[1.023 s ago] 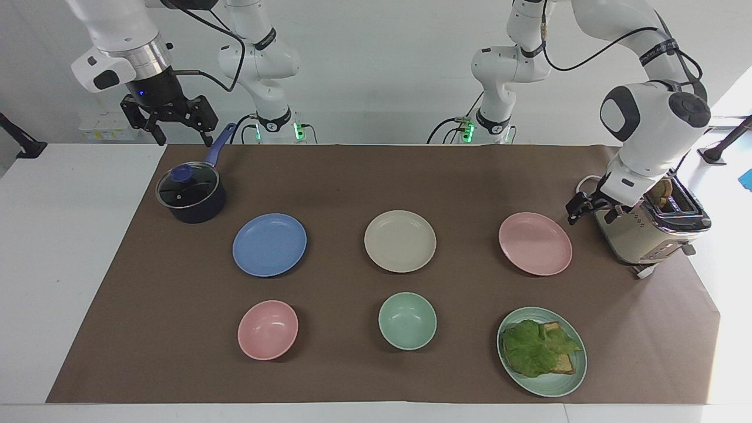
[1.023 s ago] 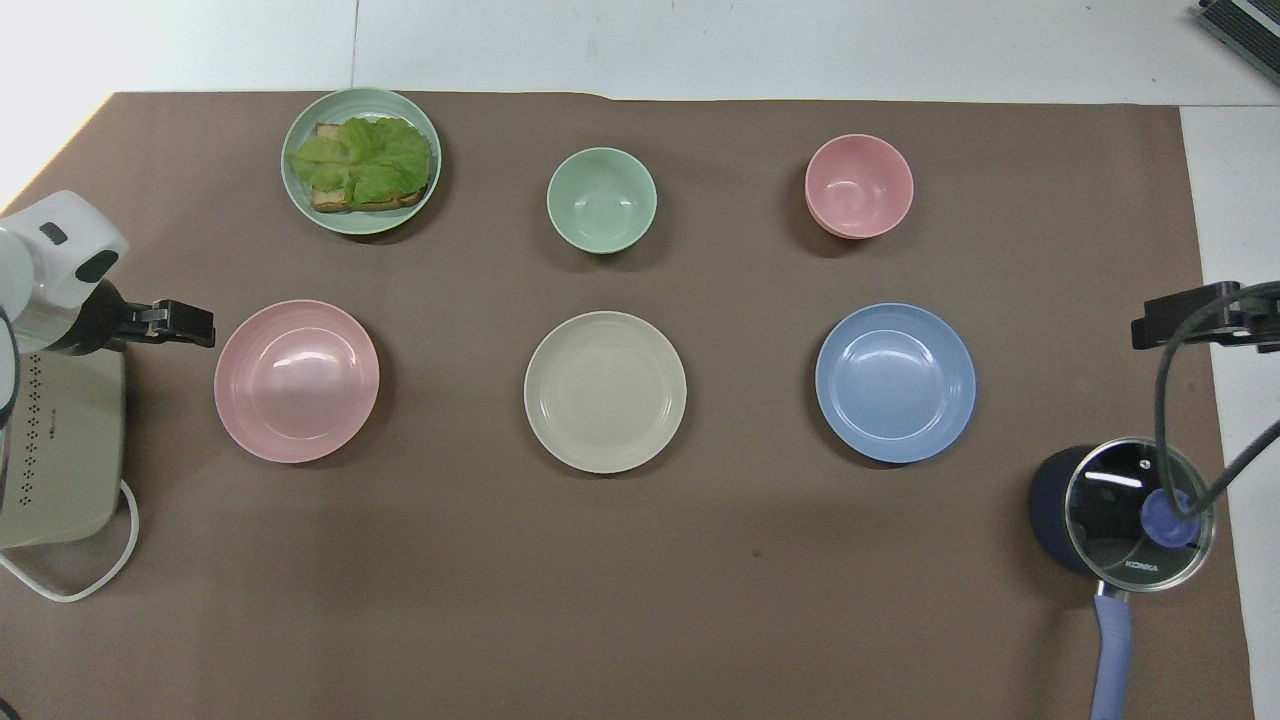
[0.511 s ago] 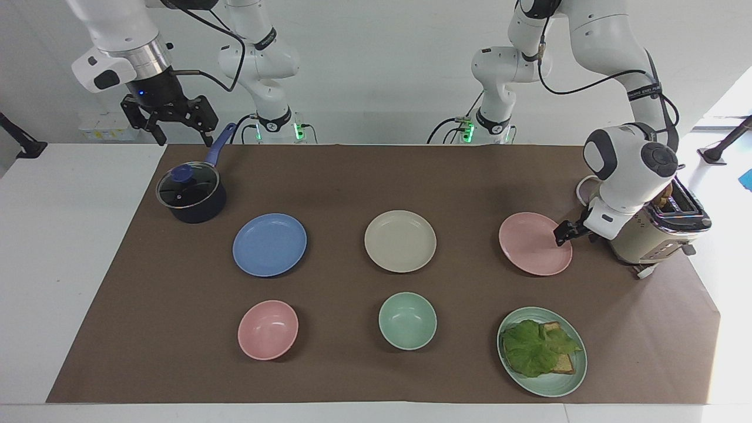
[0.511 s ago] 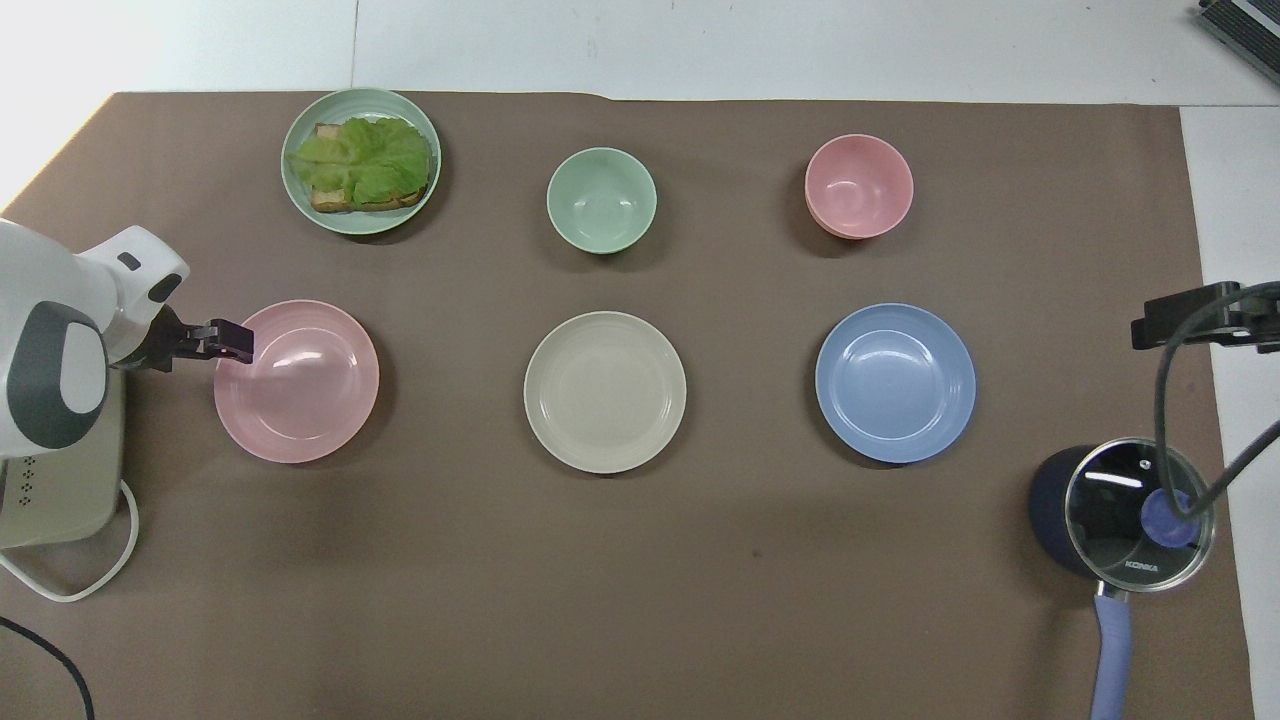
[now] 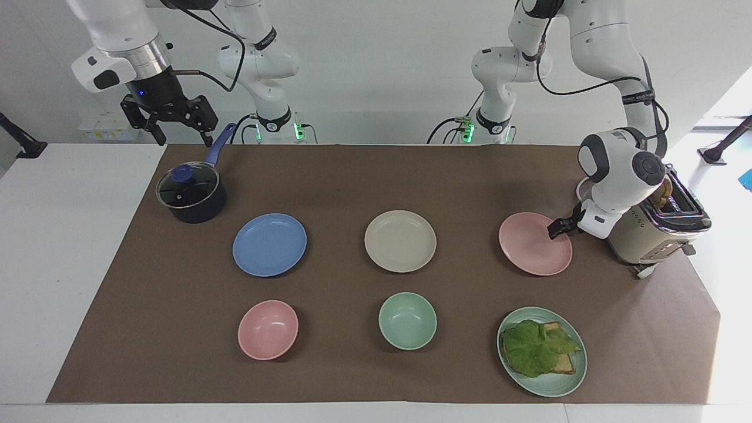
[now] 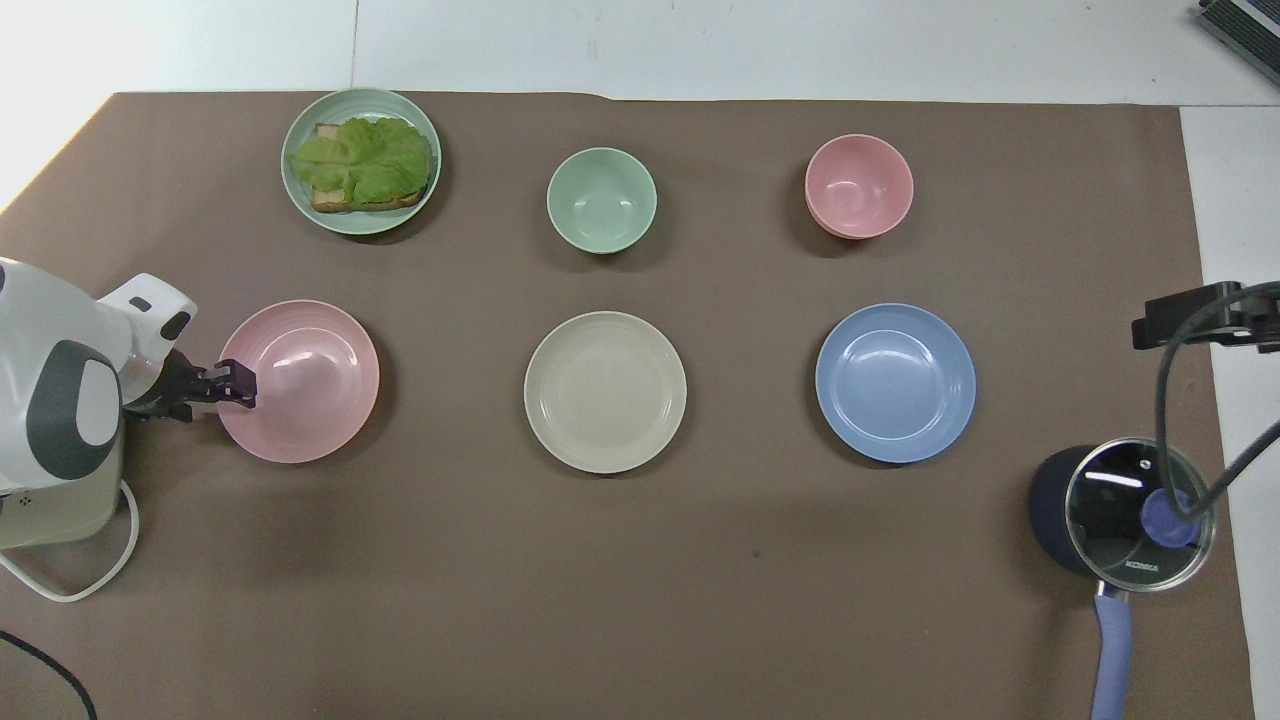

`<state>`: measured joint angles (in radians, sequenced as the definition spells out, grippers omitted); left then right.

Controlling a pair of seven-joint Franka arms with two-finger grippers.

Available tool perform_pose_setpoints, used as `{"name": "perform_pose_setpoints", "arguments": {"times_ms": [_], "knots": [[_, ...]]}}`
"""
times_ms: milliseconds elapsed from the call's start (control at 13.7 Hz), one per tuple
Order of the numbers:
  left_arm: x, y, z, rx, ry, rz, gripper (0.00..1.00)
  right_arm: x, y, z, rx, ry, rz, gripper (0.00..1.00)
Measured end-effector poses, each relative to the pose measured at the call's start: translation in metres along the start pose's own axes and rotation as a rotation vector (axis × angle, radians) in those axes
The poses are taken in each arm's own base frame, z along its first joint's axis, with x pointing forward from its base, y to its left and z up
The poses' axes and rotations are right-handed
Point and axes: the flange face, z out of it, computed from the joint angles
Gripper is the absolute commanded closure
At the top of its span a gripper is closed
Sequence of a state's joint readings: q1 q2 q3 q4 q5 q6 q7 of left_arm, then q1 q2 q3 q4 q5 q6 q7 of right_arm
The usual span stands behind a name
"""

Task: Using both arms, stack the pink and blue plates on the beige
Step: 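Reach the left gripper to the pink plate rim and grasp it, then carry the pink plate with the left gripper onto the beige plate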

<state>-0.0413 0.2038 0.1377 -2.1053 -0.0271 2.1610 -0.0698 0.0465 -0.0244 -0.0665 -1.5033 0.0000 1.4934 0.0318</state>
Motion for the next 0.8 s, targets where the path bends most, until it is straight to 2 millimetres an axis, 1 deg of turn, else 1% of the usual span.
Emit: {"name": "perform_pose_setpoints", "arguments": {"times_ms": [73,365,658,804], "knots": [[0.0,0.001,-0.001,-0.001,0.002,-0.01,1.0,0.0,0.0,0.0,0.0,0.0,0.0,0.0],[-0.001,0.001,-0.004,-0.002,0.008,-0.025,1.0,0.0,0.0,0.0,0.0,0.0,0.0,0.0],[-0.003,0.004,-0.016,-0.006,0.0,-0.02,1.0,0.0,0.0,0.0,0.0,0.0,0.0,0.0],[-0.005,0.012,-0.031,-0.005,-0.041,-0.007,1.0,0.0,0.0,0.0,0.0,0.0,0.0,0.0]]}}
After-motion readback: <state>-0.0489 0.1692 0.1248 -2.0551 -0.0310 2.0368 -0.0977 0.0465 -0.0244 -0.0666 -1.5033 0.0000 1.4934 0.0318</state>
